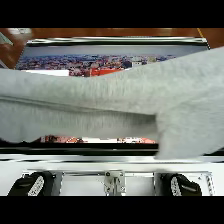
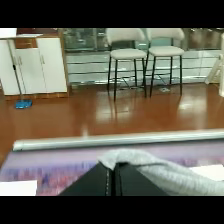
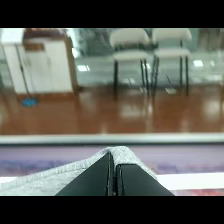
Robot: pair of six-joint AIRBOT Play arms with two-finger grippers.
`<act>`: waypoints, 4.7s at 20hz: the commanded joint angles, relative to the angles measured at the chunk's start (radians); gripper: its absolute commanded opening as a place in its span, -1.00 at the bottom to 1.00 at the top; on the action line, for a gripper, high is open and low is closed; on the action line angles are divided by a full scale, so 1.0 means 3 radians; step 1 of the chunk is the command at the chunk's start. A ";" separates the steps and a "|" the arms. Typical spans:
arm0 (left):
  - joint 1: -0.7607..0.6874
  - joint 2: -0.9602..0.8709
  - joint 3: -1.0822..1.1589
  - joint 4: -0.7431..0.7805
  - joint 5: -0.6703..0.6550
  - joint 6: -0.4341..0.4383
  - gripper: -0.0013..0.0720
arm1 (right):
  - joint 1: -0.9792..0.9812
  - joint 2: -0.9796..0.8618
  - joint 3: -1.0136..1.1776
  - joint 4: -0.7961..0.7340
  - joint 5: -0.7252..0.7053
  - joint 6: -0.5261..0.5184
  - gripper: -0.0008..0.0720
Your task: Fold the shirts.
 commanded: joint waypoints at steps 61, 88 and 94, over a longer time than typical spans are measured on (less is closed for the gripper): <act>0.1258 -0.2120 -0.4069 -0.0726 -0.0197 0.0758 0.87 | -0.0313 -0.2823 -0.2074 -0.0079 0.0807 -0.0240 0.59; 0.1297 -0.2063 -0.5196 -0.1151 0.0749 0.0916 -0.87 | -0.0224 -0.2775 -0.2829 0.0060 0.0750 -0.0432 0.59; 0.1297 -0.2050 -0.5196 -0.1158 0.0707 0.0963 -0.86 | -0.0224 -0.2775 -0.3484 0.0408 0.0470 -0.0661 0.84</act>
